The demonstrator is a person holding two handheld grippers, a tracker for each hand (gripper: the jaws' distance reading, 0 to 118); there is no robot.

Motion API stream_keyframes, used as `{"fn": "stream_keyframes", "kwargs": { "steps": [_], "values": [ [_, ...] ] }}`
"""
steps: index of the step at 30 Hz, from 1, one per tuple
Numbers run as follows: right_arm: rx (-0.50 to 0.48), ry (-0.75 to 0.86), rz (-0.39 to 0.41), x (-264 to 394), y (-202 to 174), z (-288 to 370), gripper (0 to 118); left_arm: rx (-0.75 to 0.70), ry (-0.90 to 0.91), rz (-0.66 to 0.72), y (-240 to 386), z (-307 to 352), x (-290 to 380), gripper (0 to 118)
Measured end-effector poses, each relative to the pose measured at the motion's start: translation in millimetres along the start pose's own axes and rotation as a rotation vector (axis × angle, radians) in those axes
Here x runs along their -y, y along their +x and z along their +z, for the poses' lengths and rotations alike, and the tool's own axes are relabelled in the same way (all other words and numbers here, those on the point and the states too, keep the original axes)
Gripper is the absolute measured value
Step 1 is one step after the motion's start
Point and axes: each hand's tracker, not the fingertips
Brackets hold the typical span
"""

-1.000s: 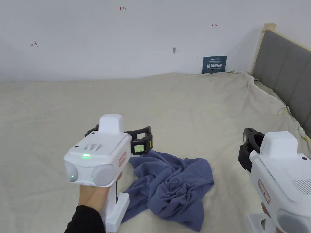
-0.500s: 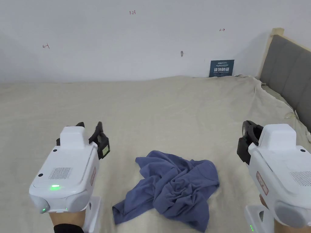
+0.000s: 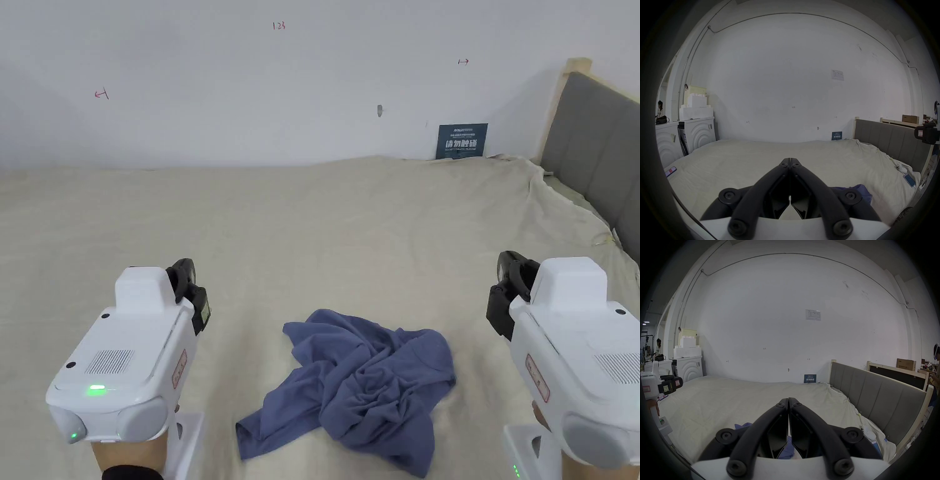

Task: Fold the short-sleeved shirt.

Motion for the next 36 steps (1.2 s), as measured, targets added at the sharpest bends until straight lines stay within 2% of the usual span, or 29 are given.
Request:
{"fn": "stream_keyframes", "kwargs": {
  "steps": [2,8,13,19,21,22,23,26,27,28,34,35,36],
  "values": [
    [-0.001,-0.002,0.0,1,0,-1,0,0.027,-0.044,0.014,0,-4,2,0],
    [-0.001,-0.015,0.001,5,1,-3,0,0.1,-0.333,0.051,3,-30,22,0],
    [-0.002,-0.038,-0.002,12,3,-7,0,0.132,-0.57,0.099,6,-53,65,0],
    [-0.002,-0.068,0.002,22,6,-13,0,0.131,-0.74,0.105,13,-64,122,0],
    [-0.001,-0.079,0.0,26,7,-14,0,0.13,-0.81,0.118,15,-68,137,3],
    [0.0,-0.083,-0.001,27,8,-15,0,0.129,-0.833,0.131,16,-69,142,7],
    [0.001,-0.088,-0.001,29,8,-16,0,0.122,-0.874,0.129,17,-72,148,15],
    [0.004,-0.102,-0.006,34,11,-19,0,0.113,-0.927,0.128,21,-75,162,71],
    [0.004,-0.107,-0.008,36,11,-19,0,0.108,-0.944,0.121,23,-75,166,84],
    [0.005,-0.111,-0.009,37,12,-20,0,0.107,-0.949,0.114,24,-76,169,87],
    [0.006,-0.134,-0.014,45,14,-23,0,0.066,-0.981,0.065,35,-85,187,85],
    [0.006,-0.137,-0.015,46,15,-23,0,0.061,-0.985,0.068,36,-88,189,79],
    [0.006,-0.14,-0.015,47,15,-24,0,0.058,-0.992,0.073,37,-90,191,62]
  ]
}}
